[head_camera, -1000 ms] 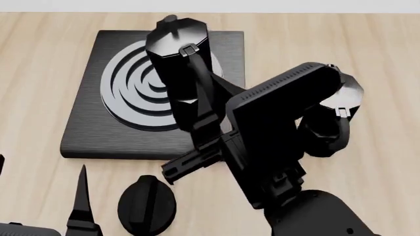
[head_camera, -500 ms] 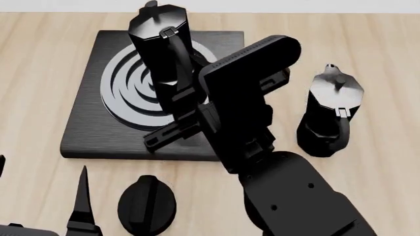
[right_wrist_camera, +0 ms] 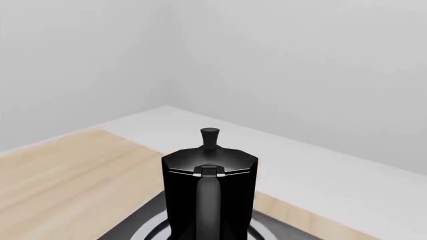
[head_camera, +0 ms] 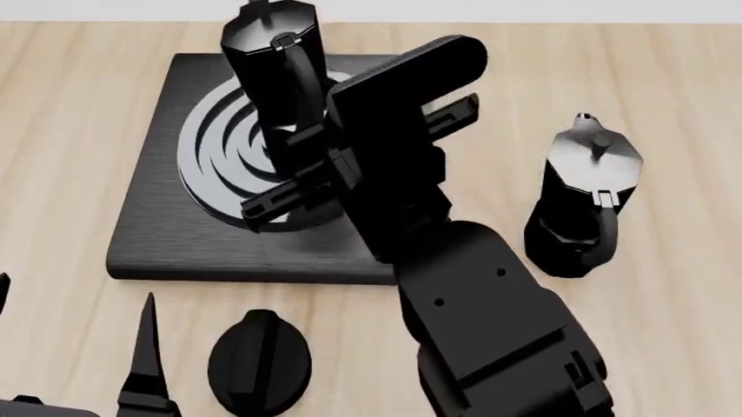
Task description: Put the right moka pot on the stove.
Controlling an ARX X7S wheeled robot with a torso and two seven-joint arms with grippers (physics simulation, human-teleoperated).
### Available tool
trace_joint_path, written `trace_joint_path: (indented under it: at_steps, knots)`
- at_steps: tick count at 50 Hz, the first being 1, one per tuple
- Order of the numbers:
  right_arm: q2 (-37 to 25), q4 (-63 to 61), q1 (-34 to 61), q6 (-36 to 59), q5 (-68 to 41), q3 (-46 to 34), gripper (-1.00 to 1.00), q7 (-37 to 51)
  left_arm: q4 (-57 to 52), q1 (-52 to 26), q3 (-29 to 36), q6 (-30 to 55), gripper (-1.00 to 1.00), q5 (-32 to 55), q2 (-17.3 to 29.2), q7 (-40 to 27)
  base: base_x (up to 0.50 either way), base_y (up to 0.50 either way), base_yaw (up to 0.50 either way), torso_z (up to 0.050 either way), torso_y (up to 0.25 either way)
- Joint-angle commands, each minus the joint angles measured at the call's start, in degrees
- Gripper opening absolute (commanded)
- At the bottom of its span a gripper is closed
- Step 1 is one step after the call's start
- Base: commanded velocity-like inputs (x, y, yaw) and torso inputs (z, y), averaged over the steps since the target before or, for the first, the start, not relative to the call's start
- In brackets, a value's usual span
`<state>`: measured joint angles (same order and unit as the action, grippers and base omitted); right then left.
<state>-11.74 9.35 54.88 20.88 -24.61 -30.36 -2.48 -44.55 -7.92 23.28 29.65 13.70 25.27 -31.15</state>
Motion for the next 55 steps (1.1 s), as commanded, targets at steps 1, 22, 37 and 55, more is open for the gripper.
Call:
trace_joint_path:
  at_steps: [1, 22, 37, 55]
  knots:
    - [2.98, 7.32, 3.49, -4.66, 2.02, -0.01, -1.0, -1.67, 0.31, 0.04, 0.04, -0.57, 1.0, 0.09, 0.09, 0.0, 0.0, 0.0, 0.0, 0.0, 0.0]
    - [7.3, 19.02, 8.07, -11.67, 2.35, -0.86, -1.0, -4.47, 0.22, -0.1, -0.07, -0.51, 1.0, 0.7, 0.23, -0.1, 0.0, 0.0, 0.0, 0.0, 0.001]
    - [10.79, 33.76, 11.52, -19.77, 1.73, -1.5, -1.0, -6.75, 0.06, -0.19, 0.0, -0.41, 1.0, 0.84, 0.37, -0.32, 0.0, 0.0, 0.0, 0.001, 0.001]
    - [11.5, 47.25, 13.31, -27.67, -7.97, -14.48, -1.0, -5.97, 0.08, 0.05, -0.01, -1.18, 1.0, 0.91, 0.56, -0.51, 0.0, 0.0, 0.0, 0.0, 0.001]
